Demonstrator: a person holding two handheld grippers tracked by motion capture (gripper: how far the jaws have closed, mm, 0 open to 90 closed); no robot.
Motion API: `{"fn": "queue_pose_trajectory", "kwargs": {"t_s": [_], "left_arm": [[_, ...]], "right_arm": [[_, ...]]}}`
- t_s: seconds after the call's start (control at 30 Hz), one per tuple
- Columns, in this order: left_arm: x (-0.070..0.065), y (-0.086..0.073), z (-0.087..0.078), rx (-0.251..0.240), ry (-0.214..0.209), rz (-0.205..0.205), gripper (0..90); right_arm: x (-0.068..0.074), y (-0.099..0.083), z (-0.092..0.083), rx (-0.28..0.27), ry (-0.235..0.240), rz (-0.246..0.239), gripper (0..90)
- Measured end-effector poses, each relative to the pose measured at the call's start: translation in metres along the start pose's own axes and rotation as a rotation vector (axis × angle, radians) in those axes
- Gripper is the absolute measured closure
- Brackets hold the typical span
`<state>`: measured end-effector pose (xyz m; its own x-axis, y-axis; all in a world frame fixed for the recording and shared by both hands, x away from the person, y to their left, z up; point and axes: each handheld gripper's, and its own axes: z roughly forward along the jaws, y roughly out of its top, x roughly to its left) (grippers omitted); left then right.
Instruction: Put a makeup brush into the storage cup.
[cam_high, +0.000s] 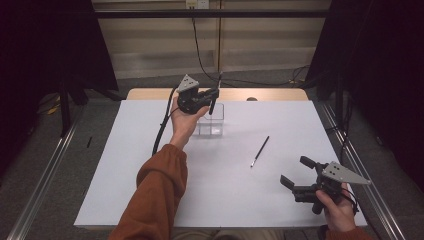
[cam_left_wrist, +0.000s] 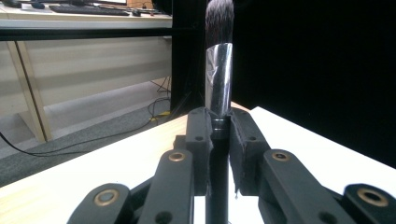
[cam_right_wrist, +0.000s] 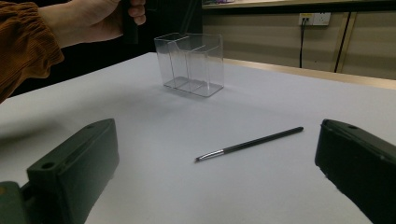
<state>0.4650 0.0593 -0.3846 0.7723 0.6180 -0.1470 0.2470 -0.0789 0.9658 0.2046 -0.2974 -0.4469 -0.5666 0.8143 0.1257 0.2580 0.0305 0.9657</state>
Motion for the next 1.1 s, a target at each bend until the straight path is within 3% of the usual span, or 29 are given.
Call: {"fn": "queue_pose_trajectory", "kwargs": {"t_s": [0.1, 0.4, 0.8, 0.87, 1.1], "left_arm": [[0.0, -0.002, 0.002, -0.004, 0.013, 0.001, 79.3], [0.001, -0.011, 0.011, 0.012, 0.012, -0.002, 79.3], [-0.003, -0.019, 0.018, 0.028, 0.006, 0.032, 79.2], [-0.002, -0.02, 0.019, 0.031, 0.002, 0.022, 79.3], [-0.002, -0.025, 0.02, 0.073, 0.007, 0.041, 79.3]], "right_arm": [[0.0, 0.0, 0.0, 0.002, 0.001, -0.002, 0.0], [0.0, 0.0, 0.0, 0.002, 0.003, -0.001, 0.0], [0.0, 0.0, -0.001, 0.001, 0.004, 0.003, 0.0], [0.0, 0.0, 0.0, 0.001, 0.005, 0.001, 0.0], [0.0, -0.001, -0.001, 0.001, 0.004, 0.002, 0.0]]}}
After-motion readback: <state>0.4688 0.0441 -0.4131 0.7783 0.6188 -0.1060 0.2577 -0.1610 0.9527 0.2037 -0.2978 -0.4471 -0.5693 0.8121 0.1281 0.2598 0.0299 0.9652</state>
